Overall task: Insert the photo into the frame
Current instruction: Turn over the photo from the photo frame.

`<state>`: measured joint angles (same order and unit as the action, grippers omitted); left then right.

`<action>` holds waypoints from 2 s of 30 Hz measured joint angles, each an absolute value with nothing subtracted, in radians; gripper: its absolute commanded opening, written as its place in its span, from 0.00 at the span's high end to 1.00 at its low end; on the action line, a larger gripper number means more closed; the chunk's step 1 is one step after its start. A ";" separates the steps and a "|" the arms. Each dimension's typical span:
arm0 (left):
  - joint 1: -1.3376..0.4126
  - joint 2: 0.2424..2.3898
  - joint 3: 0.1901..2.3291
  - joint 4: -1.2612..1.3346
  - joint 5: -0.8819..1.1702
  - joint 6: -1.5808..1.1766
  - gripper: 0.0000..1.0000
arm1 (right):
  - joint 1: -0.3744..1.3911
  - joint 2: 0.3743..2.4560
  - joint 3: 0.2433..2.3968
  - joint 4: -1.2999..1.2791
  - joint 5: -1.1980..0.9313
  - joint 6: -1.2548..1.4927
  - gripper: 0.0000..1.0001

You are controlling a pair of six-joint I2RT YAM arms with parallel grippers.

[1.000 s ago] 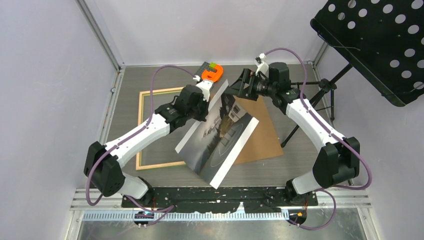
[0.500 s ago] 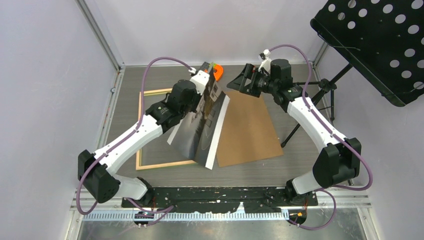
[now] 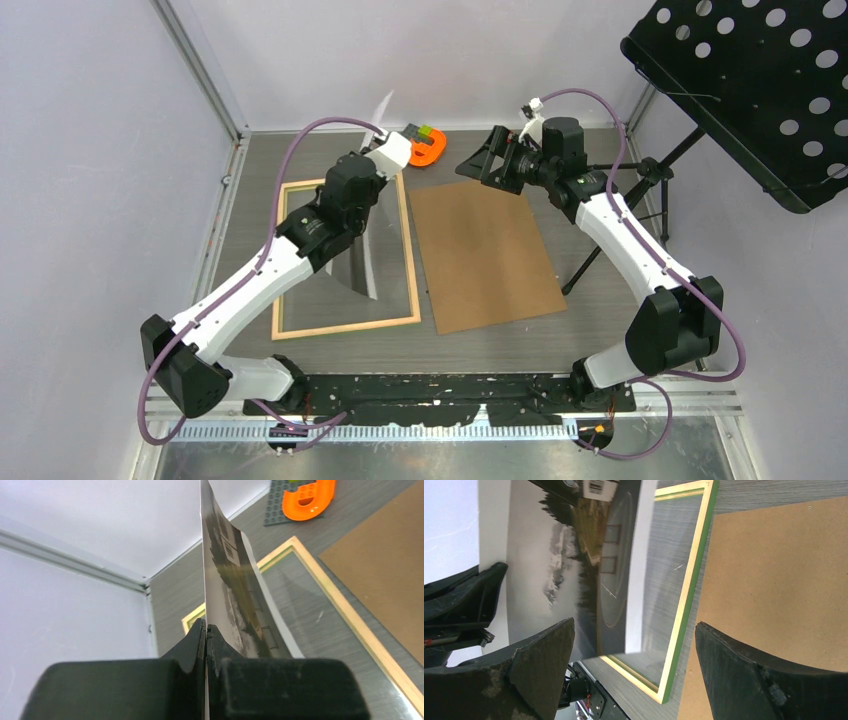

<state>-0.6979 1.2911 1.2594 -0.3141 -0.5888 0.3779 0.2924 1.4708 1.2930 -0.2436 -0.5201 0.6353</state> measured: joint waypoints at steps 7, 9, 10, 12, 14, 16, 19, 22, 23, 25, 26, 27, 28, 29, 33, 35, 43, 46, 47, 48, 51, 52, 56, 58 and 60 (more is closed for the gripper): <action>-0.705 1.287 1.299 -0.272 -0.675 0.499 1.00 | 0.290 1.471 1.293 -0.232 -0.522 0.655 0.03; -0.718 1.289 1.300 -0.263 -0.688 0.510 1.00 | 0.284 1.471 1.292 -0.219 -0.527 0.667 0.03; -0.730 1.295 1.300 -0.263 -0.691 0.513 1.00 | 0.284 1.472 1.291 -0.210 -0.531 0.673 0.03; -0.758 1.319 1.304 -0.263 -0.693 0.513 1.00 | 0.279 1.473 1.282 -0.173 -0.545 0.694 0.03; -0.787 1.362 1.311 -0.263 -0.692 0.506 1.00 | 0.272 1.473 1.262 -0.131 -0.564 0.721 0.03; -0.813 1.415 1.312 -0.268 -0.686 0.497 1.00 | 0.261 1.473 1.224 -0.071 -0.588 0.759 0.03; -0.834 1.488 1.313 -0.292 -0.664 0.465 1.00 | 0.242 1.480 1.171 0.000 -0.615 0.812 0.04; -0.843 1.554 1.319 -0.334 -0.628 0.416 1.00 | 0.232 1.502 1.135 0.057 -0.628 0.849 0.04; -0.844 1.577 1.324 -0.349 -0.614 0.394 1.00 | 0.230 1.511 1.126 0.070 -0.630 0.863 0.03; -0.845 1.610 1.332 -0.365 -0.588 0.358 1.00 | 0.228 1.531 1.116 0.091 -0.633 0.879 0.03; -0.847 1.620 1.333 -0.373 -0.579 0.344 1.00 | 0.228 1.540 1.115 0.097 -0.634 0.886 0.03; -0.852 1.630 1.335 -0.381 -0.570 0.330 1.00 | 0.228 1.551 1.113 0.106 -0.635 0.892 0.03; -0.857 1.636 1.335 -0.387 -0.564 0.316 1.00 | 0.228 1.560 1.111 0.113 -0.635 0.897 0.03; -0.860 1.639 1.336 -0.392 -0.562 0.309 1.00 | 0.228 1.568 1.105 0.121 -0.635 0.901 0.03; -0.889 1.643 1.344 -0.406 -0.550 0.277 1.00 | 0.228 1.579 1.075 0.128 -0.634 0.916 0.03; -0.909 1.647 1.353 -0.414 -0.547 0.266 1.00 | 0.228 1.581 1.068 0.128 -0.633 0.920 0.03; -0.945 1.696 1.385 -0.427 -0.537 0.229 1.00 | 0.249 1.593 1.055 0.131 -0.624 0.923 0.01; -0.953 1.711 1.385 -0.433 -0.530 0.212 1.00 | 0.263 1.607 1.052 0.131 -0.614 0.923 0.00; -0.954 1.716 1.386 -0.434 -0.529 0.208 1.00 | 0.270 1.610 1.049 0.131 -0.611 0.923 0.00; -0.957 1.721 1.389 -0.439 -0.529 0.205 1.00 | 0.275 1.613 1.044 0.131 -0.607 0.923 0.00; -0.968 1.741 1.401 -0.446 -0.529 0.192 1.00 | 0.291 1.623 1.028 0.131 -0.595 0.922 0.01; -0.973 1.748 1.406 -0.447 -0.529 0.189 1.00 | 0.295 1.624 1.021 0.133 -0.591 0.922 0.03; -0.987 1.761 1.414 -0.450 -0.529 0.185 1.00 | 0.302 1.624 0.988 0.134 -0.576 0.920 0.06; -0.991 1.765 1.420 -0.455 -0.529 0.181 1.00 | 0.305 1.624 0.978 0.133 -0.570 0.920 0.08; -0.993 1.768 1.425 -0.456 -0.528 0.175 1.00 | 0.306 1.624 0.970 0.135 -0.565 0.920 0.11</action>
